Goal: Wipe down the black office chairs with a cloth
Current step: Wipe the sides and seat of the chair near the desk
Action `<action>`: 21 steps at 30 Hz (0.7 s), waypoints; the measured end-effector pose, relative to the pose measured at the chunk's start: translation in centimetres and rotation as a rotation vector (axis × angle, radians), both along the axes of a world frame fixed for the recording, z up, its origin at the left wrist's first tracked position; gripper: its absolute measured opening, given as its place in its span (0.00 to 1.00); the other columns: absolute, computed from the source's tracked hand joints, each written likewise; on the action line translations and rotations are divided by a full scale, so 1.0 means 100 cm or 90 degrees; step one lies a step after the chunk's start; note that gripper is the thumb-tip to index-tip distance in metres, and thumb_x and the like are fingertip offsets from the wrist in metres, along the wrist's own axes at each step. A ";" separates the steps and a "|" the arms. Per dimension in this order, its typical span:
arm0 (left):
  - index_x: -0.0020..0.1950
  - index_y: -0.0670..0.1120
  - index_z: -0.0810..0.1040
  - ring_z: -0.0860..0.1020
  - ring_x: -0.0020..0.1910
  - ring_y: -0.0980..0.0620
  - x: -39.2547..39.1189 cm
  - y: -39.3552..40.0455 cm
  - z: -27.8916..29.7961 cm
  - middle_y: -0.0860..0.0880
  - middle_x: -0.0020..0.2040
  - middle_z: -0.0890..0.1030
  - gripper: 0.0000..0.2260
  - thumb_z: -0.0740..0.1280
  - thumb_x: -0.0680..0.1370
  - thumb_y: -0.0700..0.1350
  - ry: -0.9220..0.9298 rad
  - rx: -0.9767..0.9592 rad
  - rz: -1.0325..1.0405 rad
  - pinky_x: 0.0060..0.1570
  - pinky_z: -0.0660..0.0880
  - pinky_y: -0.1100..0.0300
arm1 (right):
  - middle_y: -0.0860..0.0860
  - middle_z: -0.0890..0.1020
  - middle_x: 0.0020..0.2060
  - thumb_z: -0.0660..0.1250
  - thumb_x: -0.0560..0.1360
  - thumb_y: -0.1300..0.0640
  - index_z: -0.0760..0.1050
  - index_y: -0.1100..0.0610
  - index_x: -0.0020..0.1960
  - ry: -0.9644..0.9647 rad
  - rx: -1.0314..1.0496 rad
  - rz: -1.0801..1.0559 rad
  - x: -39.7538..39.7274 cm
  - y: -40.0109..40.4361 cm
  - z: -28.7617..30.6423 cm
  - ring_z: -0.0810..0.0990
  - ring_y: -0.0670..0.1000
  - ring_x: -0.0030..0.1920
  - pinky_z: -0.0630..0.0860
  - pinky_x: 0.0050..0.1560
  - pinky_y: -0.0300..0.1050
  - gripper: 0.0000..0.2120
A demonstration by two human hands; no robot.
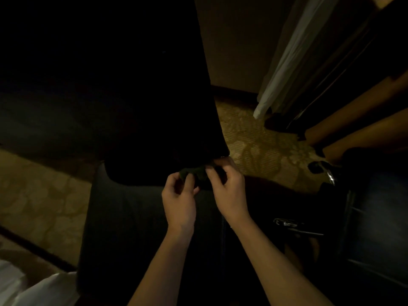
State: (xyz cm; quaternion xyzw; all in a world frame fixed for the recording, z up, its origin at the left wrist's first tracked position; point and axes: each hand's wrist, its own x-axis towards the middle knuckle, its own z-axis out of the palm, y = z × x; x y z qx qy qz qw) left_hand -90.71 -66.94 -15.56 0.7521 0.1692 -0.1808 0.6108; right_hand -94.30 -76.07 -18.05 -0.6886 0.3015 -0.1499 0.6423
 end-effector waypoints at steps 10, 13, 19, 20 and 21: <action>0.62 0.42 0.76 0.73 0.59 0.49 0.019 0.012 -0.082 0.49 0.59 0.71 0.15 0.66 0.80 0.49 0.066 0.323 -0.196 0.59 0.74 0.55 | 0.54 0.79 0.55 0.67 0.76 0.51 0.79 0.56 0.55 0.365 -0.060 -0.121 0.002 0.018 -0.078 0.77 0.55 0.57 0.76 0.57 0.53 0.12; 0.69 0.42 0.72 0.76 0.56 0.49 0.043 0.016 -0.109 0.49 0.58 0.76 0.19 0.65 0.80 0.47 0.147 0.188 -0.170 0.58 0.74 0.57 | 0.51 0.80 0.50 0.68 0.76 0.56 0.78 0.57 0.53 0.379 -0.010 -0.136 0.021 0.025 -0.091 0.79 0.54 0.53 0.77 0.54 0.48 0.08; 0.61 0.44 0.78 0.78 0.58 0.42 0.109 0.046 -0.153 0.42 0.58 0.81 0.16 0.62 0.81 0.52 -0.032 0.348 -0.308 0.52 0.75 0.53 | 0.60 0.79 0.58 0.64 0.79 0.57 0.74 0.63 0.62 0.496 -0.167 -0.077 0.082 0.058 -0.121 0.78 0.60 0.59 0.72 0.56 0.48 0.15; 0.61 0.44 0.79 0.78 0.58 0.41 0.118 0.055 -0.155 0.41 0.58 0.81 0.16 0.62 0.81 0.53 -0.048 0.366 -0.326 0.52 0.75 0.52 | 0.60 0.79 0.60 0.64 0.78 0.55 0.73 0.62 0.64 0.521 -0.201 -0.083 0.091 0.065 -0.124 0.77 0.61 0.59 0.72 0.56 0.48 0.16; 0.61 0.45 0.79 0.78 0.58 0.40 0.125 0.063 -0.157 0.41 0.58 0.81 0.15 0.62 0.81 0.53 -0.065 0.385 -0.346 0.51 0.75 0.52 | 0.60 0.78 0.60 0.65 0.78 0.54 0.72 0.62 0.64 0.544 -0.233 -0.089 0.098 0.074 -0.125 0.77 0.60 0.60 0.72 0.56 0.47 0.18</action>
